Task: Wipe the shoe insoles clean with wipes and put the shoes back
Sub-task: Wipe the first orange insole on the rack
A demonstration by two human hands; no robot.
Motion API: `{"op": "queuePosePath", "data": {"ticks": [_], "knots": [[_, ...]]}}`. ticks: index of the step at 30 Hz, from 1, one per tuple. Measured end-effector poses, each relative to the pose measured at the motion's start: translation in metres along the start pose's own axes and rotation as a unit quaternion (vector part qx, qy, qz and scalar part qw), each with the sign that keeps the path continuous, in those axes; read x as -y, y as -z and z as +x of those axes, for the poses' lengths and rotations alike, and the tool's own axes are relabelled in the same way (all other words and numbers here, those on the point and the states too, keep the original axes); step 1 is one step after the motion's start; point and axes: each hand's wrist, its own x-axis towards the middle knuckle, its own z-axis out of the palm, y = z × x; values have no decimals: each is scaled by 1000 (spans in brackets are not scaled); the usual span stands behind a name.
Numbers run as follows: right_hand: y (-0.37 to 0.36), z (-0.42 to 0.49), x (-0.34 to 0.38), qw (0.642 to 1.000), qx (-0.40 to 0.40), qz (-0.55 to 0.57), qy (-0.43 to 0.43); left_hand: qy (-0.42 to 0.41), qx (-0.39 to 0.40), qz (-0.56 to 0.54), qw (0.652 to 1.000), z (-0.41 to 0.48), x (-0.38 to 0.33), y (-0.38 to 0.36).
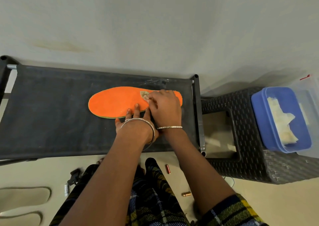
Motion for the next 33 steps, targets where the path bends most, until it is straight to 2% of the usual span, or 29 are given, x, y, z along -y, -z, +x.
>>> {"op": "queuePosePath", "data": {"ticks": [2,4,7,10,14,17,19,21,28,30,33], "knots": [[6,-2,-13,999,-32,-33,-29,2,-3,7,1000,2,0,0],[12,-4,-31,991,-72,-46,-99,6,-2,17,1000,5,0,-1],[15,-4,-37,981,-93,-32,-169,10,3,18,1000,6,-1,-3],[8,-7,-20,989,-82,3,-125,9,0,11,1000,5,-1,-2],[4,-9,-10,999,-15,1,-45,3,-2,9,1000,4,1,-2],[13,-9,-27,993,-61,-46,-94,3,-2,18,1000,6,2,-2],[19,-10,-41,982,-90,-53,-157,4,4,19,1000,7,2,-3],[21,-11,-45,977,-97,-44,-182,5,5,17,1000,7,0,-3],[18,-29,-31,998,-19,-29,-55,8,6,9,1000,7,-2,-1],[22,-23,-40,996,-33,-50,-72,6,3,3,1000,7,-1,-1],[28,-8,-56,986,-66,-54,-147,4,2,10,1000,6,0,-2]]}}
